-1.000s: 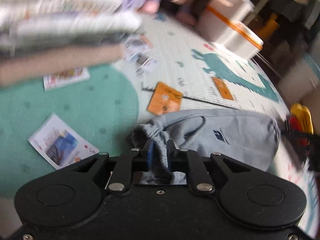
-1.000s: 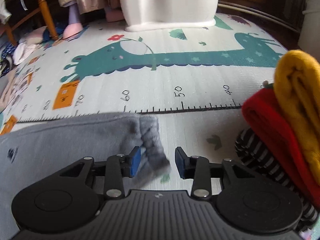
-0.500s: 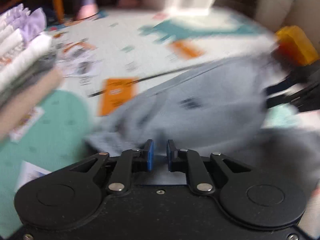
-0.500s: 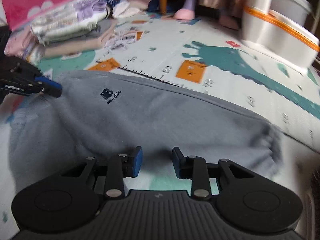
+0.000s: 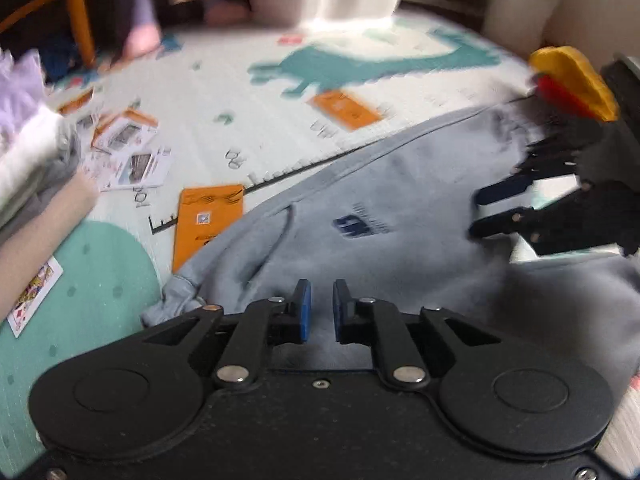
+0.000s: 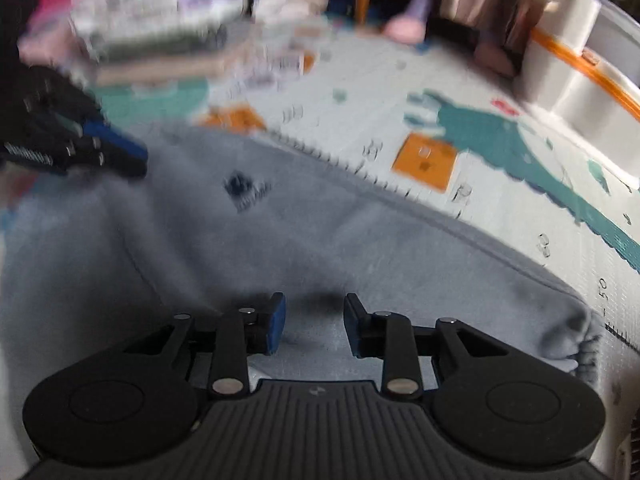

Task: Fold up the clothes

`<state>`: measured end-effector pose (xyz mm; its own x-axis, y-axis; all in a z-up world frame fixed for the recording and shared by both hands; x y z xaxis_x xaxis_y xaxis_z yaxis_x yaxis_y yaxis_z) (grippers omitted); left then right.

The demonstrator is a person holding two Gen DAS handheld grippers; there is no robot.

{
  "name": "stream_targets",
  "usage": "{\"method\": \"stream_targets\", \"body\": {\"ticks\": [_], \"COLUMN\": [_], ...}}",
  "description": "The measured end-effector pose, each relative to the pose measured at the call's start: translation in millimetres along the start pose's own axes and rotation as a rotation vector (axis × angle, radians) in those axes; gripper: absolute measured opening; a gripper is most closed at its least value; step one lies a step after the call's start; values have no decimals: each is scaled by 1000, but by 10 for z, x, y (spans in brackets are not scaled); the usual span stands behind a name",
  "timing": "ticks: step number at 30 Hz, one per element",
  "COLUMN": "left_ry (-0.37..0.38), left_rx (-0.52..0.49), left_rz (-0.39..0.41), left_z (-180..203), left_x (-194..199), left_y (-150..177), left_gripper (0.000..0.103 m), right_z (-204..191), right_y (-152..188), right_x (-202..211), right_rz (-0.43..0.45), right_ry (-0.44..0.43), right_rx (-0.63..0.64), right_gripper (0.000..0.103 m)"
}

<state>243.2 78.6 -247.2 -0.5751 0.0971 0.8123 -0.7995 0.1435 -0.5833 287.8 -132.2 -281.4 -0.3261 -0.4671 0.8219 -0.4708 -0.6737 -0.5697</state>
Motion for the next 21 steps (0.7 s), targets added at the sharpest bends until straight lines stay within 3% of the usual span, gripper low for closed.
{"method": "stream_targets", "body": {"ticks": [1,2,6,10,12,15,18,21], "left_ry": [-64,-36,-47,-57,-62,-61,54,59], "left_rx": [46,132,71,11,-19,-30,-40,-136], "left_rz": [-53,-54,-46,-38,-34,-1,56,22], "left_z": [-106,-246,-144,-42,9,54,158,353], "left_x": [-146,-193,-248,-302,-329,-295,-129,-332], "left_y": [-19,-71,-195,-318,-380,-490,-542,-521], "left_gripper": [13,12,11,33,34,26,26,27], "right_z": [52,103,194,241,265,420,584,718], "right_y": [-62,-122,-264,-223,-212,-263,-205,-113], "right_x": [-43,-78,29,-17,-123,-74,10,-109], "right_rz": [8,11,60,49,18,44,58,-6], "right_ry": [11,23,47,42,54,72,76,97], "right_rx": [-52,-101,-126,-107,-94,-158,-139,-118], "right_gripper": [33,33,32,33,36,31,31,36]}}
Point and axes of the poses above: each gripper's, at about its wrist camera, not at the fingertips, and x roughly against the way its jaws point, z to its right, y to its underside, the point moved 2 cm from there along -x, roughly the way its jaws point, and after that the axes turned 4 degrees about -y, right-handed, at the moved point
